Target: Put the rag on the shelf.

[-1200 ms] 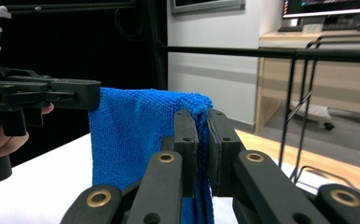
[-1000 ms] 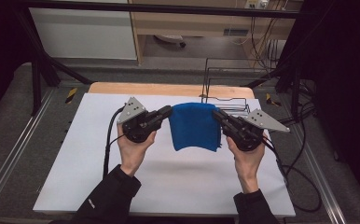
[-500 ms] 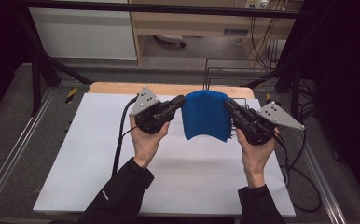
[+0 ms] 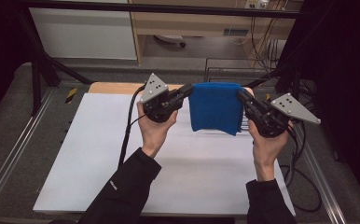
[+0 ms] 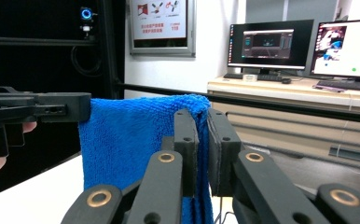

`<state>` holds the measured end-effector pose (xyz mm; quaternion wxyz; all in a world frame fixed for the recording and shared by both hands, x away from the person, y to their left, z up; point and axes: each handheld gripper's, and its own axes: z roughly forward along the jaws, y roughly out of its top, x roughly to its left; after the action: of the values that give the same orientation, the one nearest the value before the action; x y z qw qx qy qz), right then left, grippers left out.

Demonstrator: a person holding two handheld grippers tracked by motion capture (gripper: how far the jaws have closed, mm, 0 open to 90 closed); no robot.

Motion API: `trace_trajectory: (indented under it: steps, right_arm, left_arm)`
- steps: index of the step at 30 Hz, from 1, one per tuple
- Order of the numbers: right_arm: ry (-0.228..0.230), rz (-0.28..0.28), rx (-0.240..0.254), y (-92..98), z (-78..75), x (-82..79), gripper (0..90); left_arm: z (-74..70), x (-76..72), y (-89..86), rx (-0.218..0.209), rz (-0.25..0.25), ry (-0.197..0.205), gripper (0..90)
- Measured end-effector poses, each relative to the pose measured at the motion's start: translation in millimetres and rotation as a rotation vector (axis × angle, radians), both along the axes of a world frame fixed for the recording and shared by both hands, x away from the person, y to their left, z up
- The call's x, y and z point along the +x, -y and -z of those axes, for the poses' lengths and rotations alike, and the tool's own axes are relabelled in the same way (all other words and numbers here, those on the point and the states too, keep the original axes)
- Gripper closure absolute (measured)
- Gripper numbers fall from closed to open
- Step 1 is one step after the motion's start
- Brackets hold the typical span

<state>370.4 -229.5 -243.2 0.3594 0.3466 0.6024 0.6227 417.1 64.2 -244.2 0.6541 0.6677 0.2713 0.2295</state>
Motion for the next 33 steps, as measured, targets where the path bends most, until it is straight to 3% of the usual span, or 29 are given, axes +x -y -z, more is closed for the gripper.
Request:
trace_trajectory:
  steps: [8, 24, 30, 33]
  right_arm:
    - [0.016, 0.029, -0.012, 8.4, -12.9, 2.4, 84.4]
    - [0.073, 0.084, 0.023, 24.7, -43.1, 9.6, 84.4]
    - [0.083, 0.098, 0.031, 32.4, -55.1, 15.4, 84.4]
    - [0.086, 0.109, 0.028, 35.8, -59.6, 18.2, 84.4]
  left_arm:
    - [-15.4, 6.2, 12.6, 0.000, 0.009, 0.017, 87.3]
    - [-52.9, 20.0, 37.2, -0.030, 0.001, 0.069, 87.3]
    - [-64.7, 27.9, 47.7, -0.047, 0.000, 0.080, 87.3]
    - [-68.6, 32.8, 51.2, -0.064, 0.006, 0.064, 87.3]
